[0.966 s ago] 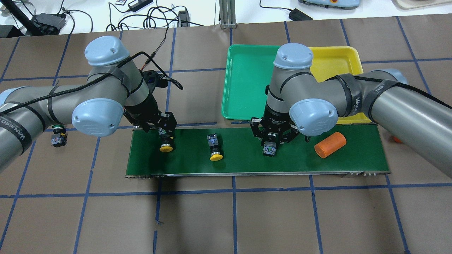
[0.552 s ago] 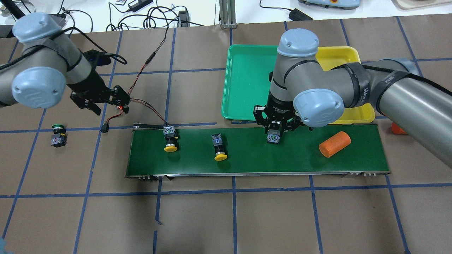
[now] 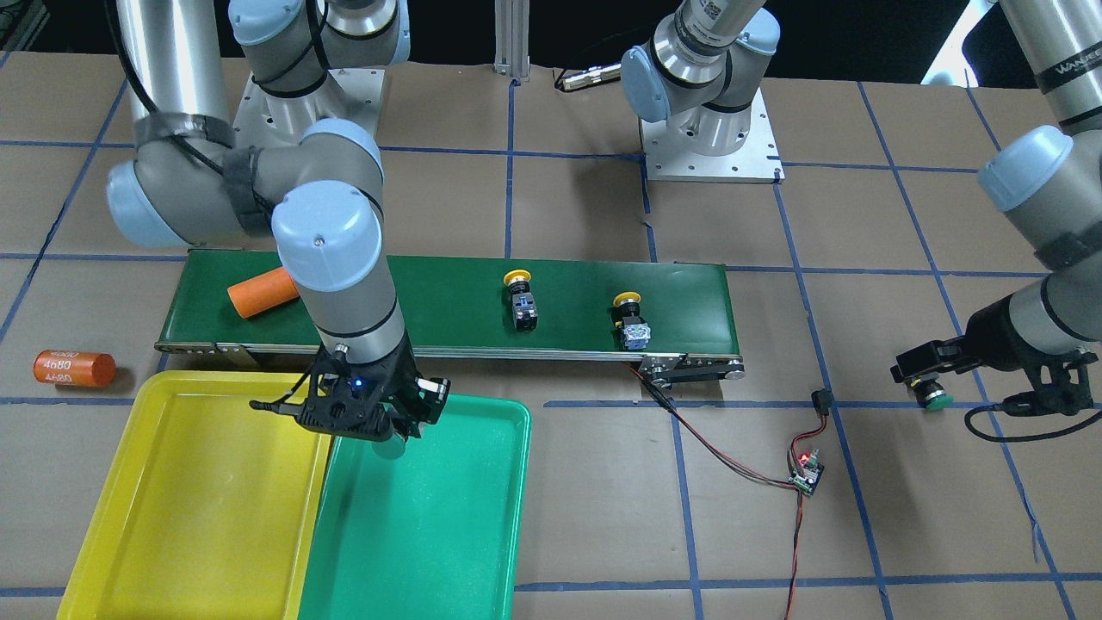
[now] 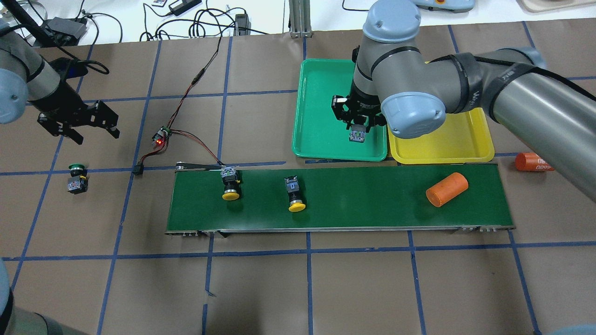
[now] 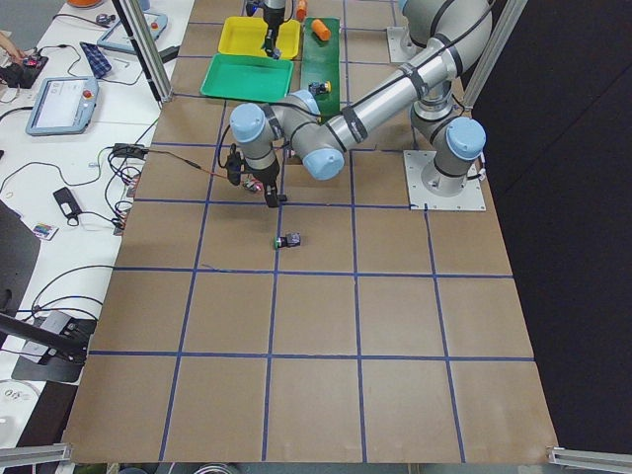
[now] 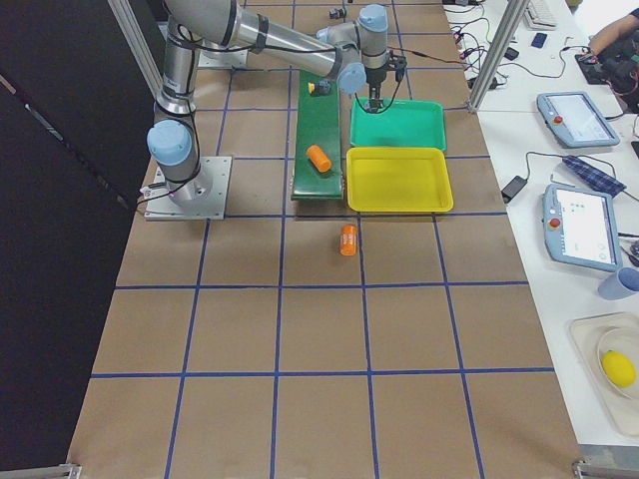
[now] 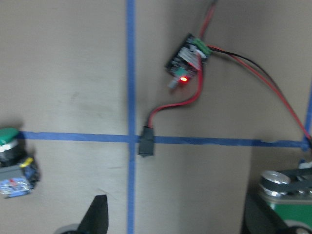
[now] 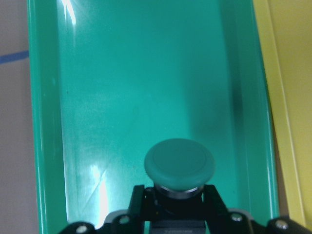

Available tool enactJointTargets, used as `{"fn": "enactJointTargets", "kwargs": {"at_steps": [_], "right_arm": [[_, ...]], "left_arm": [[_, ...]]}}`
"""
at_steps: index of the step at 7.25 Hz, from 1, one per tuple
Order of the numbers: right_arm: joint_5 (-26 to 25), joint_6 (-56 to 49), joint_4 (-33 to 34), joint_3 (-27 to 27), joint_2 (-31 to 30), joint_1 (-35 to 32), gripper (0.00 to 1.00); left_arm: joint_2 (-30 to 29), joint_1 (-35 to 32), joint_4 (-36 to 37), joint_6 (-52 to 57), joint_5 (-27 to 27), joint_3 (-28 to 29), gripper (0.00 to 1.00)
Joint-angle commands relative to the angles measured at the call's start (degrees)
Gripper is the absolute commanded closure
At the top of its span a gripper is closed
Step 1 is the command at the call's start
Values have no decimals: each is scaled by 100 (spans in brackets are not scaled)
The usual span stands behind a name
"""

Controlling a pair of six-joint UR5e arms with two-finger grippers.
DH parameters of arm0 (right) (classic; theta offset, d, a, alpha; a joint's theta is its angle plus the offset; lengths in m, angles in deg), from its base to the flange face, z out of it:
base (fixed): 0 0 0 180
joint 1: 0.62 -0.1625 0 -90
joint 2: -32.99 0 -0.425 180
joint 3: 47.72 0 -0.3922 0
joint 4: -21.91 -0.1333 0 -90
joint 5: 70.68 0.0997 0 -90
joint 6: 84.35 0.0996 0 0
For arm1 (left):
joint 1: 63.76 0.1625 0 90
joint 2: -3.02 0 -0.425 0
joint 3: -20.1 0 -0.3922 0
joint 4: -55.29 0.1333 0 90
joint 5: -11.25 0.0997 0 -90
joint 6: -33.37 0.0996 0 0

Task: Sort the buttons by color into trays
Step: 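Drop the green button into the green tray with right while left reaches, then grasp another green push-button with left while right returns to the belt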

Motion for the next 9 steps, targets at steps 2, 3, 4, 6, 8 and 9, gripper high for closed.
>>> {"fn": "enactJointTargets", "kwargs": {"at_steps": [2, 3, 4, 6, 8, 9], "right_arm": [[-82, -247, 519, 74, 343, 59, 0], [-83, -248, 405, 39, 185, 67, 0], [-109, -230, -92, -31, -138, 68, 0], [-294, -230, -1732, -49, -1190, 76, 0], [-207, -317, -2877, -58, -1880, 93, 0], [-180, -327, -2813, -101, -1882, 7, 0]], "left_arm": [[-633, 417, 953, 205, 65, -324, 0], [-695, 627, 1044, 275, 56, -587, 0], [-730, 777, 1419, 493, 91, -738, 0], [-661, 761, 1441, 592, 109, -818, 27], [-467, 690, 1027, 592, 337, -854, 99], [-371, 682, 992, 592, 337, -845, 100]]}}
